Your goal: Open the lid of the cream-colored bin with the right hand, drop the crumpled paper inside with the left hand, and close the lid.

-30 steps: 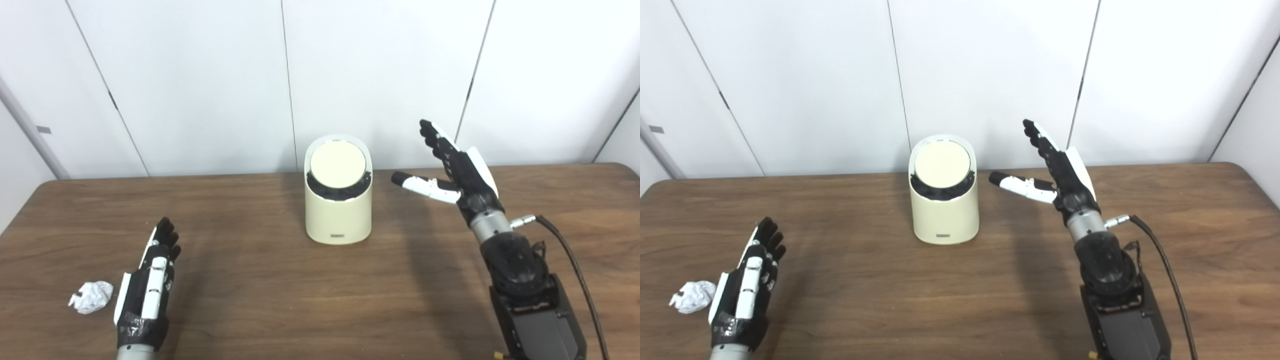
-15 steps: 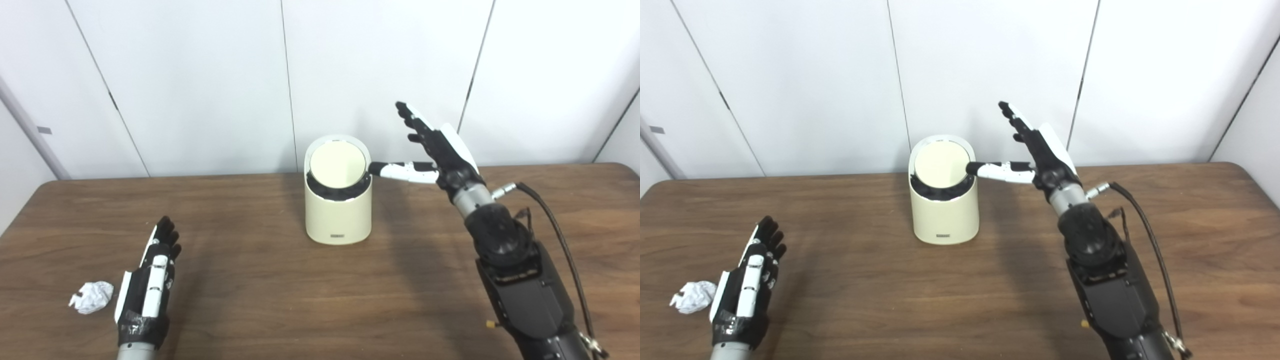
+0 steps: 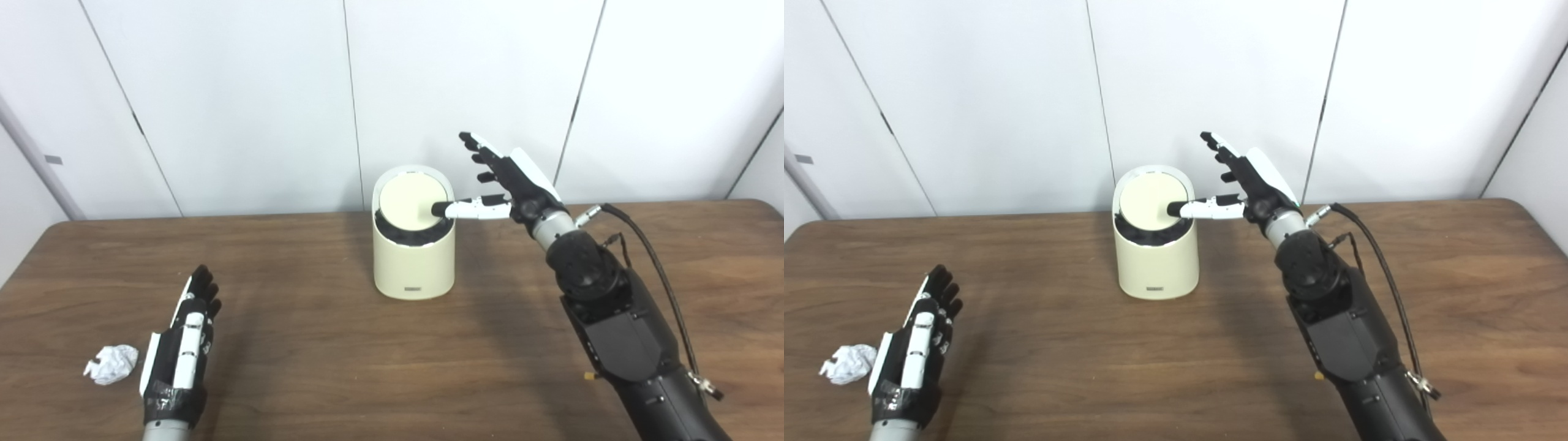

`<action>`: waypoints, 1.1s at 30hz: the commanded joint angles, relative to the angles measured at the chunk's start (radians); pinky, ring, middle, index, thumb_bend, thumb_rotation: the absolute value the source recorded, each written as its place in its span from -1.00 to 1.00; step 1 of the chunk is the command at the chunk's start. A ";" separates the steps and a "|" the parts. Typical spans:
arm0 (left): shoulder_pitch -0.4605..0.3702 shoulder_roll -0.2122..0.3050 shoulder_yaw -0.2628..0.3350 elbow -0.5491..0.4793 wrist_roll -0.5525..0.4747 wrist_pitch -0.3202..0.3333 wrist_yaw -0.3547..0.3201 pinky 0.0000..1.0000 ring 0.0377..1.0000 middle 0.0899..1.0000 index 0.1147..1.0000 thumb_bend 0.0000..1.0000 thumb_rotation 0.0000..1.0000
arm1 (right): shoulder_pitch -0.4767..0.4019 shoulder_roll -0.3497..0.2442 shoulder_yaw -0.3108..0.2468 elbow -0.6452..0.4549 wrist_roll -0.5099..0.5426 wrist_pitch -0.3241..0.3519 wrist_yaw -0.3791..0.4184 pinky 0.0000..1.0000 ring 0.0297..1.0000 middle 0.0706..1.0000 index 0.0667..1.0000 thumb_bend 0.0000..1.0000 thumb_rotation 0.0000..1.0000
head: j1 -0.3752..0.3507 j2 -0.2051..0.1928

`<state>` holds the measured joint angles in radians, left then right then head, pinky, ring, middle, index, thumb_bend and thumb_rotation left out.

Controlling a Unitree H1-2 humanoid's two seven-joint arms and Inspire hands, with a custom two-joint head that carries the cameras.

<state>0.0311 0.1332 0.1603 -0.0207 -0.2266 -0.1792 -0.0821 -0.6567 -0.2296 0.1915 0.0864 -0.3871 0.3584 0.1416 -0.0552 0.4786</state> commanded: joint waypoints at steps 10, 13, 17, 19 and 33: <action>0.055 -0.041 -0.014 0.085 0.024 -0.045 0.008 1.00 1.00 1.00 0.97 -0.37 0.60 | -0.095 0.006 0.040 0.024 -0.063 -0.020 -0.009 0.74 0.87 0.89 0.90 0.80 -0.11 | -0.004 0.004; 0.057 -0.044 -0.016 0.083 0.026 -0.039 0.011 1.00 1.00 1.00 0.96 -0.35 0.60 | -0.104 0.014 0.058 0.028 -0.106 0.001 -0.017 0.68 0.85 0.87 0.89 0.82 -0.07 | -0.003 0.005; 0.057 -0.046 -0.018 0.083 0.022 -0.041 0.011 1.00 1.00 1.00 0.98 -0.35 0.60 | -0.117 0.021 0.078 0.021 -0.154 0.036 -0.010 0.66 0.85 0.86 0.89 0.82 -0.05 | -0.002 0.007; 0.057 -0.046 -0.017 0.087 0.021 -0.044 0.010 1.00 1.00 1.00 0.99 -0.35 0.60 | -0.122 0.027 0.082 0.021 -0.169 0.051 -0.008 0.66 0.85 0.86 0.89 0.82 -0.06 | -0.003 0.007; 0.053 -0.056 -0.022 0.087 0.030 -0.034 0.022 1.00 1.00 0.99 0.97 -0.35 0.59 | -0.147 0.033 0.120 0.037 -0.220 0.081 0.025 0.75 0.86 0.87 0.89 0.76 -0.14 | -0.002 0.007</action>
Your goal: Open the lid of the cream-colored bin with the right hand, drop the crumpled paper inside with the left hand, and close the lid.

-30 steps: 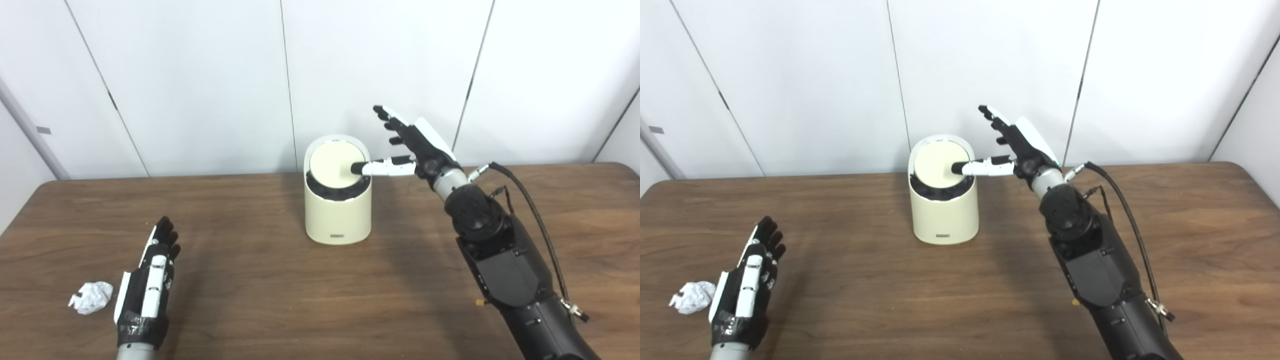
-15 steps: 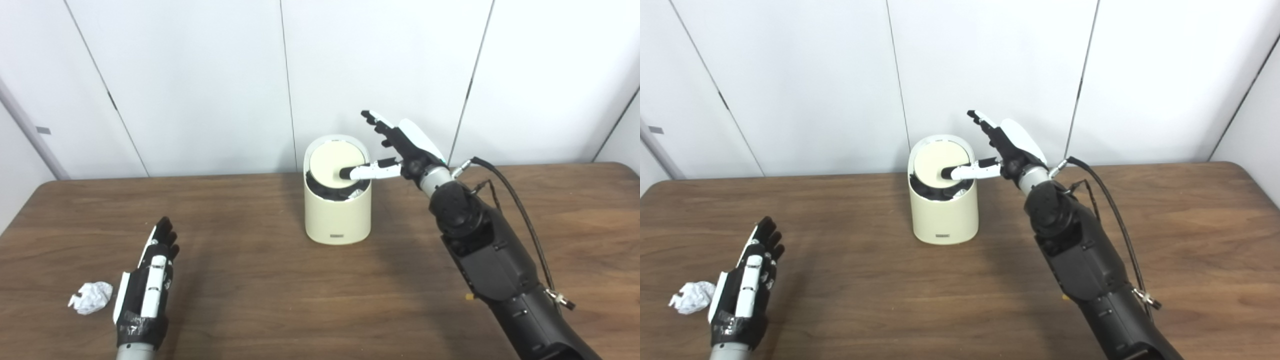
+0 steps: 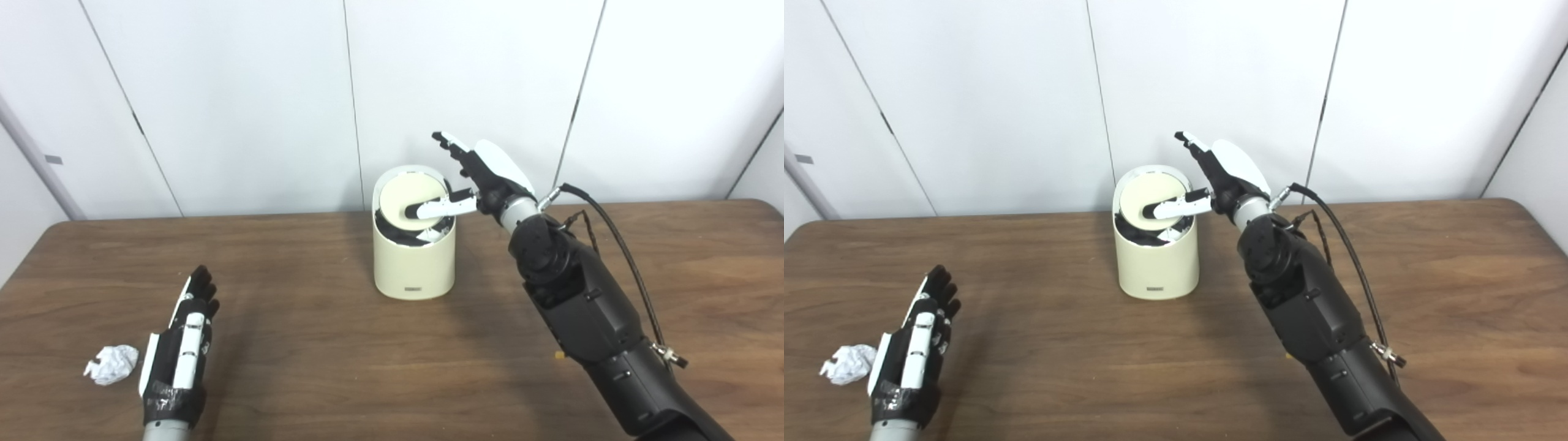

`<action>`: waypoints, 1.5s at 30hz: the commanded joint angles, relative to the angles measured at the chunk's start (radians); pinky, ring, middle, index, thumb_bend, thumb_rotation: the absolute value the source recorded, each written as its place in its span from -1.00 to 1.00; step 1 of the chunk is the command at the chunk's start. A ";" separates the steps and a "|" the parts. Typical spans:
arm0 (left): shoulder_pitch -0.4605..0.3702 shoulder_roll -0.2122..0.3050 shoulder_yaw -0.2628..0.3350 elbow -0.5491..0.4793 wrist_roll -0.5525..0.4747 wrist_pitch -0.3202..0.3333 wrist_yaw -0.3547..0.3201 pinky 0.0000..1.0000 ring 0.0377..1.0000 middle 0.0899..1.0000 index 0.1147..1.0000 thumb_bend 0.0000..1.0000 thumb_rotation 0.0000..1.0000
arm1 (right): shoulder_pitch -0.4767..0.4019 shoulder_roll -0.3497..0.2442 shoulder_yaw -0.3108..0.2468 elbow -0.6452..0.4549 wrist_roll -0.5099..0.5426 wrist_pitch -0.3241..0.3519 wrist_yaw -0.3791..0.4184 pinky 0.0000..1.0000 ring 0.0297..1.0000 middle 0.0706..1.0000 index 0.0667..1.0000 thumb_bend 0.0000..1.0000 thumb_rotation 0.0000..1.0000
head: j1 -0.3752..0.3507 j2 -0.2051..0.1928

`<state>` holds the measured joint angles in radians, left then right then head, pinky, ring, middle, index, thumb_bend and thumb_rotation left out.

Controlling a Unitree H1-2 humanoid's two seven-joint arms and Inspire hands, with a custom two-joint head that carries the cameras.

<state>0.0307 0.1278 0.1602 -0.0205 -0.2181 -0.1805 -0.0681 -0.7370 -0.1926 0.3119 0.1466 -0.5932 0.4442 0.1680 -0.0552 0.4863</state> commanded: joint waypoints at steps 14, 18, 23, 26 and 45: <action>0.047 -0.054 -0.027 0.098 0.029 -0.043 0.012 1.00 1.00 0.97 0.95 -0.34 0.63 | -0.070 -0.019 0.004 -0.021 -0.036 0.005 0.034 0.74 0.86 0.88 0.88 0.78 -0.18 | -0.004 0.001; 0.046 -0.056 -0.028 0.094 0.030 -0.036 0.015 1.00 1.00 0.97 0.95 -0.33 0.63 | -0.065 -0.017 0.003 -0.021 -0.036 0.013 0.036 0.72 0.87 0.89 0.89 0.76 -0.19 | -0.008 0.005; 0.048 -0.056 -0.030 0.092 0.032 -0.034 0.015 1.00 1.00 0.98 0.96 -0.33 0.62 | -0.063 -0.015 0.001 -0.018 -0.035 0.016 0.029 0.68 0.86 0.89 0.88 0.75 -0.19 | -0.008 0.007; 0.050 -0.060 -0.029 0.086 0.033 -0.029 0.019 1.00 1.00 0.96 0.94 -0.30 0.59 | -0.061 -0.011 -0.005 -0.010 -0.030 0.004 0.012 0.71 0.85 0.88 0.87 0.74 -0.19 | -0.007 0.008; 0.052 -0.059 -0.032 0.082 0.052 -0.037 0.020 1.00 1.00 0.95 0.94 -0.30 0.60 | -0.054 0.019 -0.006 0.045 -0.009 -0.016 -0.037 0.81 0.88 0.88 0.87 0.65 -0.21 | -0.005 0.014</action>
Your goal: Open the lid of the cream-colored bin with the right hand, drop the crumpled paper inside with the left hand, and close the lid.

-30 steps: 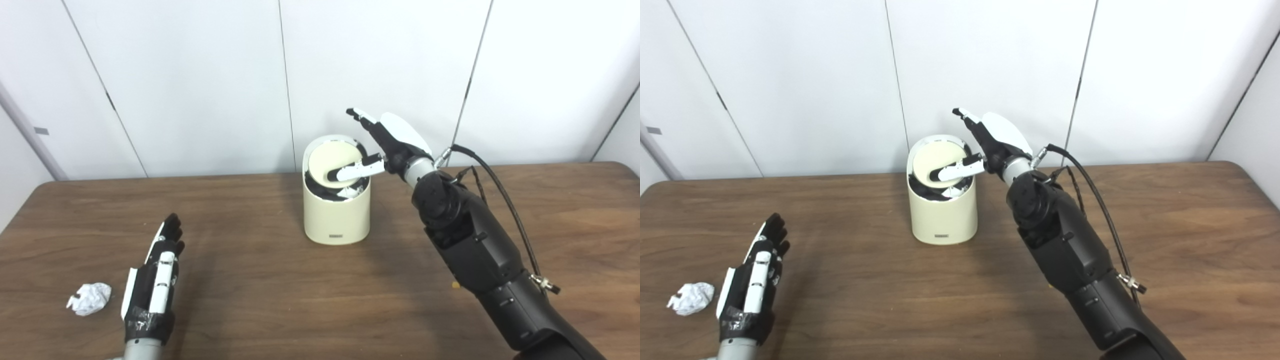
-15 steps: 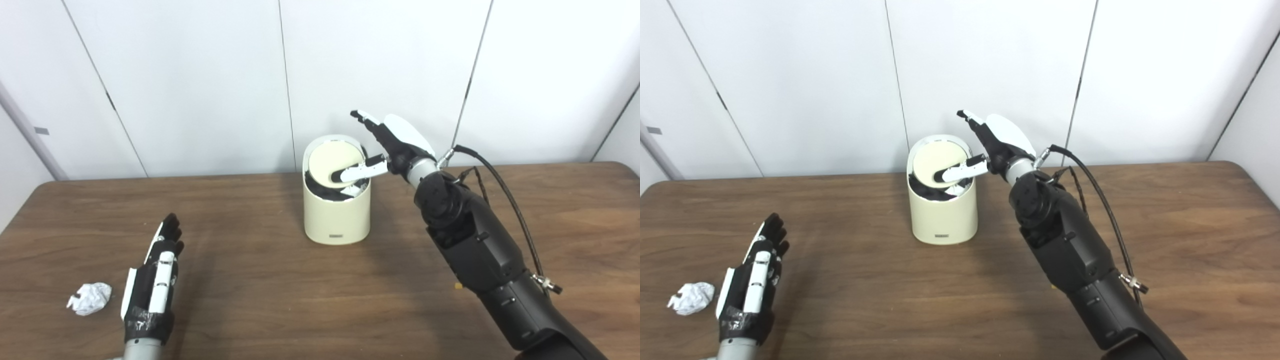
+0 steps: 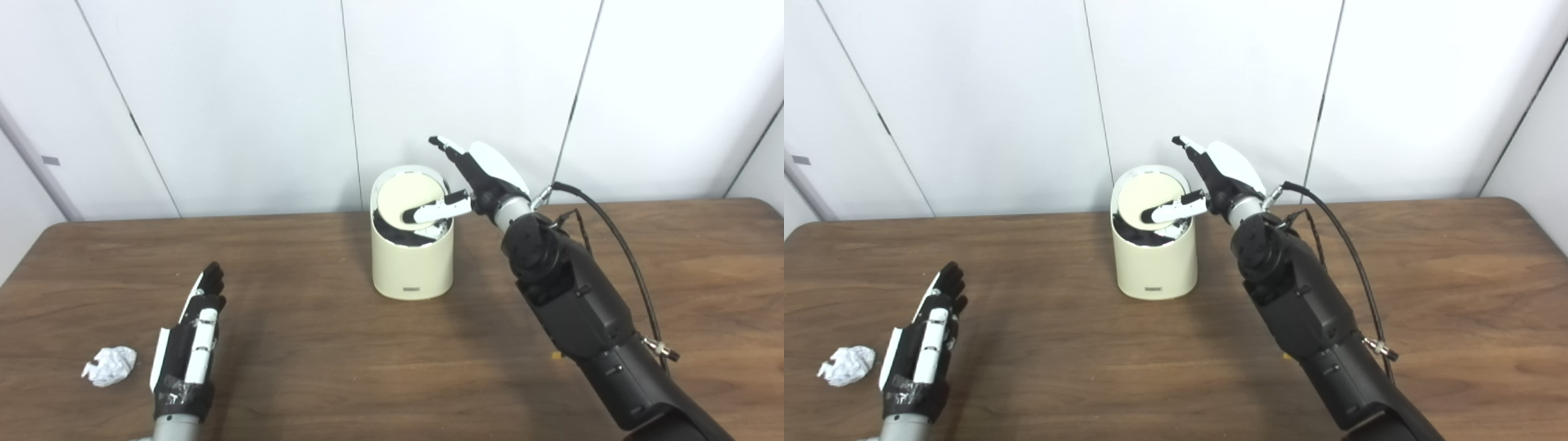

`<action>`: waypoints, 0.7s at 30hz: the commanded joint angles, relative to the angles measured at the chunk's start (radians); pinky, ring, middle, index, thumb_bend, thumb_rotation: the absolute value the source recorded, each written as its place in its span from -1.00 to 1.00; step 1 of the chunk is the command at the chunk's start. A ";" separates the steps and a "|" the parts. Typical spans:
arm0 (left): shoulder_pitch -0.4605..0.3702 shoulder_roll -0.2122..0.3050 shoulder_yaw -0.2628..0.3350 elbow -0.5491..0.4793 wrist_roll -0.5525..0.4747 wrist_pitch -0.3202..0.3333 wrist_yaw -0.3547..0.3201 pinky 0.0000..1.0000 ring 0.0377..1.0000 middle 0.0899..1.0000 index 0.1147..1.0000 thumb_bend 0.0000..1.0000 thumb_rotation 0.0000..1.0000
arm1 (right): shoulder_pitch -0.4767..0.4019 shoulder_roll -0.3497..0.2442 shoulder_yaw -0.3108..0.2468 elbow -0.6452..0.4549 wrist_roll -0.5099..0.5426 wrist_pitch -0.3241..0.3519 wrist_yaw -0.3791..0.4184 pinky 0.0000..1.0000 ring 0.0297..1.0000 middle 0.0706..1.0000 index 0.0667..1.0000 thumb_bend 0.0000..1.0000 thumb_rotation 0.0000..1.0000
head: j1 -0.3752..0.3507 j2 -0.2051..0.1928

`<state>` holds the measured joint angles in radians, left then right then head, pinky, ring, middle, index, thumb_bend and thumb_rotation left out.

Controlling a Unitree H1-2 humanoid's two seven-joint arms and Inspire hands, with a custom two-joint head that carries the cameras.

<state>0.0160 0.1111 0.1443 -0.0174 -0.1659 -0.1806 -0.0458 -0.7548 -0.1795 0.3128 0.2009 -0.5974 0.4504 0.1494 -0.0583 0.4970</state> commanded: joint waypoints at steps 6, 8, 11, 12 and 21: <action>0.073 -0.048 -0.018 0.072 -0.002 -0.035 -0.001 1.00 1.00 0.95 0.94 -0.29 0.60 | -0.031 0.002 -0.001 -0.004 -0.006 -0.035 -0.026 0.88 0.89 0.89 0.87 0.66 -0.24 | 0.000 0.006; 0.073 -0.049 -0.017 0.069 -0.009 -0.033 -0.004 1.00 1.00 0.96 0.95 -0.30 0.60 | -0.030 -0.001 0.003 -0.006 -0.012 -0.034 -0.026 0.88 0.90 0.89 0.87 0.67 -0.27 | 0.001 0.007; 0.073 -0.050 -0.015 0.070 -0.010 -0.036 -0.003 1.00 1.00 0.96 0.95 -0.31 0.60 | -0.031 -0.010 0.011 -0.004 -0.022 -0.041 -0.025 0.88 0.89 0.88 0.86 0.69 -0.30 | 0.001 0.009; 0.072 -0.051 -0.014 0.069 -0.014 -0.033 -0.003 1.00 1.00 0.96 0.95 -0.31 0.61 | -0.030 -0.013 0.014 -0.003 -0.025 -0.045 -0.025 0.88 0.89 0.88 0.86 0.70 -0.30 | 0.001 0.009; 0.078 -0.055 -0.010 0.058 -0.021 -0.025 0.000 1.00 1.00 0.96 0.94 -0.33 0.62 | -0.024 -0.037 0.034 -0.011 -0.039 -0.029 0.003 0.83 0.89 0.89 0.89 0.86 -0.57 | 0.002 0.012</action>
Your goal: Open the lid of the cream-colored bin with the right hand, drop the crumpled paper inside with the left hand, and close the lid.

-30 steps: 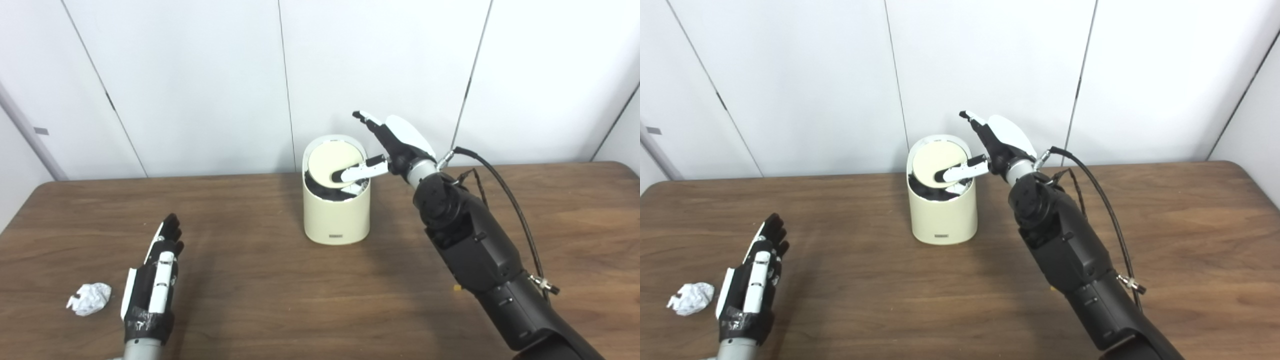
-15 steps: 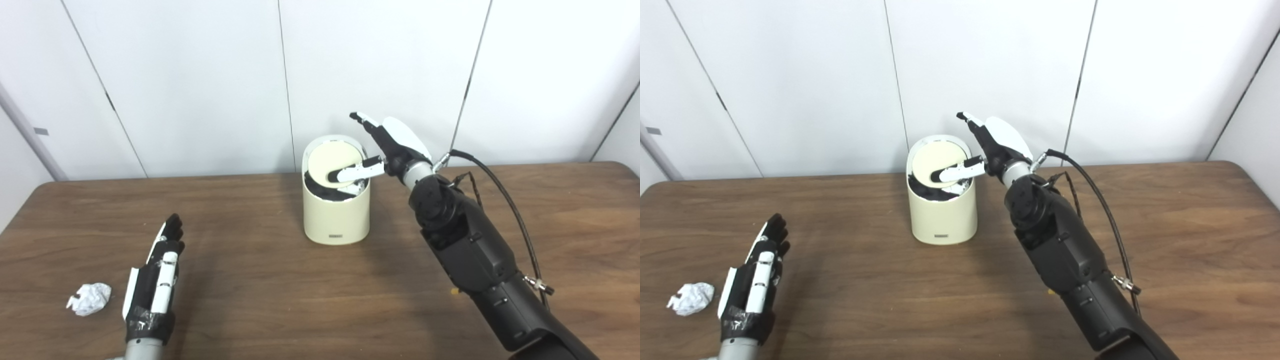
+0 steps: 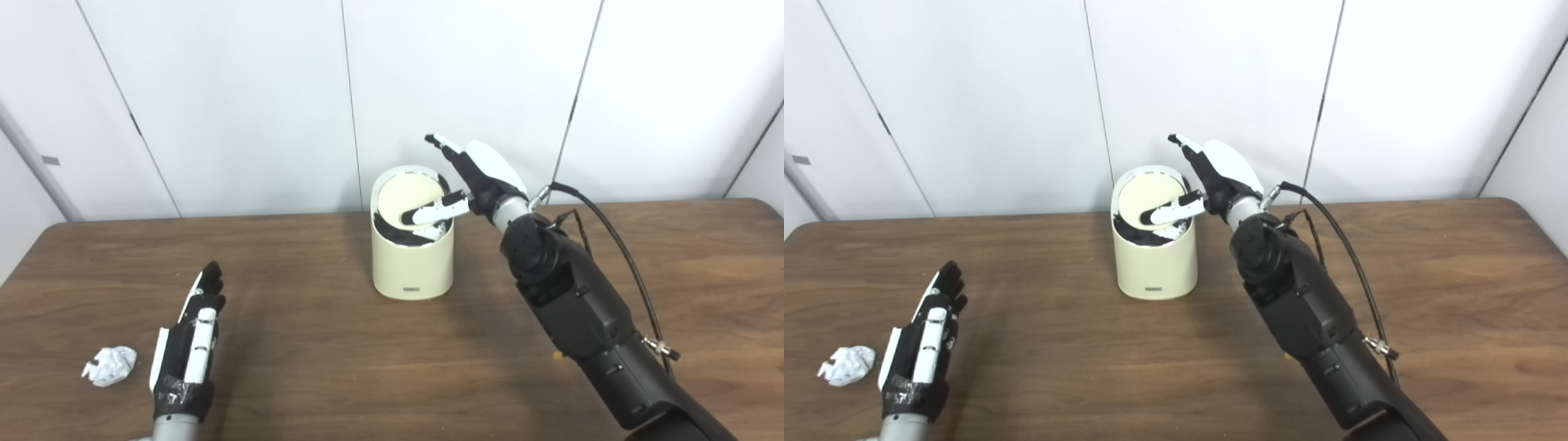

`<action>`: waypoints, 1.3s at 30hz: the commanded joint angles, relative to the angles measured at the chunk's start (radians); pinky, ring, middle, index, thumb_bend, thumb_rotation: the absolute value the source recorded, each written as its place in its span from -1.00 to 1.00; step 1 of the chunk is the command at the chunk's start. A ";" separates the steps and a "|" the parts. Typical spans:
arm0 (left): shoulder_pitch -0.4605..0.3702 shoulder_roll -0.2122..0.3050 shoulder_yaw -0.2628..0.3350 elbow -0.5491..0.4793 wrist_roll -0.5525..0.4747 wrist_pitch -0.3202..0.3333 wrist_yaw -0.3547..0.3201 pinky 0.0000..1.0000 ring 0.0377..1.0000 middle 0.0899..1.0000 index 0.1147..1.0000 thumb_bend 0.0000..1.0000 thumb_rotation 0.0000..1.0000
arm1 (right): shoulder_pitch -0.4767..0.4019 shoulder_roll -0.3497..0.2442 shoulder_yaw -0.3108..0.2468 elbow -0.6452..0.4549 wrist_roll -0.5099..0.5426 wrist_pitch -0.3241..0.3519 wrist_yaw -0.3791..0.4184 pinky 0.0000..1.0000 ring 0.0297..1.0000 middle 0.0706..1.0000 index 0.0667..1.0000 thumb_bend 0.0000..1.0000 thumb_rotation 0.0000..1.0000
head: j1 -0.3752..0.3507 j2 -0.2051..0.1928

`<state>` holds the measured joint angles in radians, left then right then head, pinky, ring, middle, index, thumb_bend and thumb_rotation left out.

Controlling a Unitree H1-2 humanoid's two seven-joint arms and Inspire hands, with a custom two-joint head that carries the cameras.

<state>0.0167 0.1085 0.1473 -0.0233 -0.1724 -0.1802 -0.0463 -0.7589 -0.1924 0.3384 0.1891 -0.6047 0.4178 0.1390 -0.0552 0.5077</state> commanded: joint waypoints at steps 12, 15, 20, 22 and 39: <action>0.078 -0.056 -0.009 0.066 -0.016 -0.028 0.001 1.00 1.00 0.97 0.94 -0.32 0.61 | -0.002 -0.023 -0.005 -0.001 -0.008 -0.012 -0.005 0.86 0.90 0.89 0.88 0.76 -0.40 | 0.002 0.002; 0.080 -0.055 -0.010 0.065 -0.012 -0.027 0.001 1.00 1.00 0.97 0.93 -0.32 0.61 | 0.008 -0.016 -0.021 -0.002 0.002 -0.024 -0.020 0.78 0.89 0.88 0.87 0.66 -0.13 | 0.002 0.002; 0.079 -0.054 -0.009 0.071 -0.011 -0.028 0.001 1.00 1.00 0.97 0.93 -0.36 0.62 | 0.020 -0.010 -0.047 -0.007 0.016 -0.027 -0.028 0.67 0.86 0.87 0.87 0.55 0.29 | 0.001 0.003; 0.077 -0.054 -0.008 0.075 -0.008 -0.031 0.003 1.00 1.00 0.96 0.93 -0.35 0.62 | 0.024 -0.008 -0.058 -0.013 0.022 -0.027 -0.027 0.63 0.84 0.87 0.87 0.51 0.47 | 0.001 0.003; 0.070 -0.050 -0.005 0.086 -0.012 -0.030 -0.001 1.00 1.00 0.95 0.93 -0.32 0.56 | 0.087 0.002 -0.174 -0.151 0.143 0.036 0.003 0.61 0.81 0.88 0.88 0.40 1.00 | -0.003 -0.002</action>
<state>0.0176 0.1049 0.1546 -0.0239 -0.1700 -0.1803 -0.0455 -0.6432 -0.1808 0.1786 0.0801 -0.4696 0.4504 0.1432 -0.0568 0.5047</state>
